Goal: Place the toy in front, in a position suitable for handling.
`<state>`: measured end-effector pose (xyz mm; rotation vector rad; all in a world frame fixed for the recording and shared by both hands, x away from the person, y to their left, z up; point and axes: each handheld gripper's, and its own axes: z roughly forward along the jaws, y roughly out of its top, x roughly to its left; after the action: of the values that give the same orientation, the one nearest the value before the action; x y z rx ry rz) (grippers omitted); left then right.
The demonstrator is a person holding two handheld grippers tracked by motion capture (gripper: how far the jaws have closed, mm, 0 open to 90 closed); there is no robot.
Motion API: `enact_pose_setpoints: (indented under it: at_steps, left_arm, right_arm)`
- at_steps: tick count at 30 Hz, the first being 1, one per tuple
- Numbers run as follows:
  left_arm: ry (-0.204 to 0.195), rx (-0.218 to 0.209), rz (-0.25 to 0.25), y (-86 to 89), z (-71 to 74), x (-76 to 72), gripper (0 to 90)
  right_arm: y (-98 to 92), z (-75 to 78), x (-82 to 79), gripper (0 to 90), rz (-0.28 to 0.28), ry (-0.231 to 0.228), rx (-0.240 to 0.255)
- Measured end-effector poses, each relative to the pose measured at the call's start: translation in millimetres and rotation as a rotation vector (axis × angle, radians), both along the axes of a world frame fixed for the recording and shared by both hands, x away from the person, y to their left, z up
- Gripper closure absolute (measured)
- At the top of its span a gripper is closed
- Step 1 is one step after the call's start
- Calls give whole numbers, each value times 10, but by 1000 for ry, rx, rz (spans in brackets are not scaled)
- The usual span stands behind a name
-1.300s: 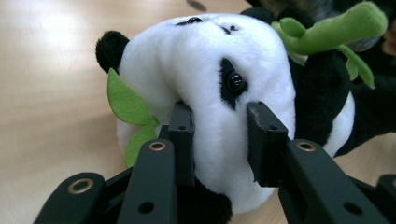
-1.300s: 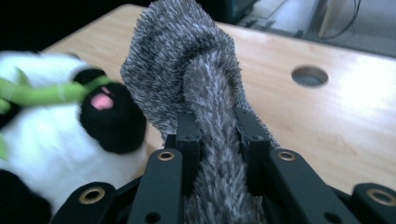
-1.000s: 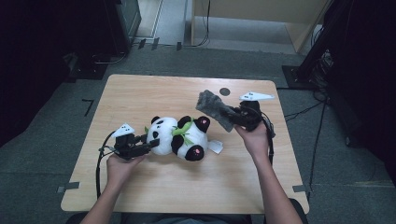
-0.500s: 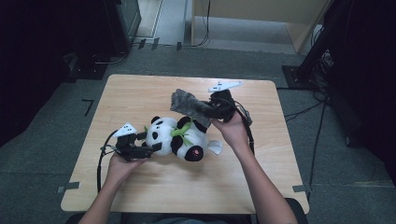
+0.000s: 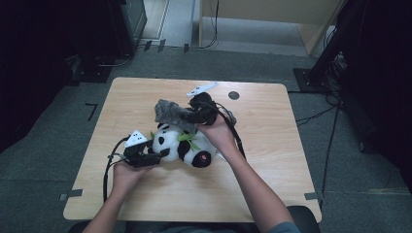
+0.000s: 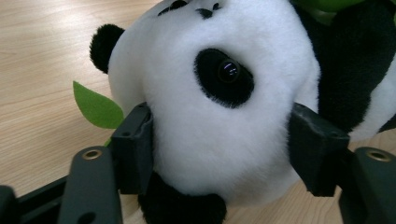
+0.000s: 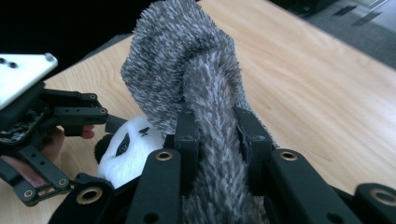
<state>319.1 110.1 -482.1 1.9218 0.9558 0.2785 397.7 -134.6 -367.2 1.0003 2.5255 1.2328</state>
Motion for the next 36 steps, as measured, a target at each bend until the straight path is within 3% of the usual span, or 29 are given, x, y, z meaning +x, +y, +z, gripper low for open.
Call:
enact_pose_setpoints:
  at_steps: [5,8,14,17,20,23,29,36]
  left_arm:
    - [-1,14,2,-8,9,-10,370]
    - [-2,18,5,-12,12,-11,377]
    - [12,15,20,-15,10,-7,373]
    - [6,32,24,-39,22,-17,375]
    - [20,16,19,-21,18,-5,379]
    - [17,14,19,-22,15,-5,381]
    - [19,-2,23,-13,1,-3,381]
    - [18,-5,18,-3,-10,-3,379]
  right_arm:
    - [170,-159,25,721,38,36,-18]
    - [231,-234,44,595,48,34,-33]
    - [255,-334,78,717,54,59,-57]
    - [213,-336,96,731,44,72,-71]
    - [151,-362,132,742,22,77,-115]
    - [83,-387,177,745,8,98,-122]
    - [22,-388,215,739,-28,62,-168]
    - [-107,-331,271,741,-81,51,-176]
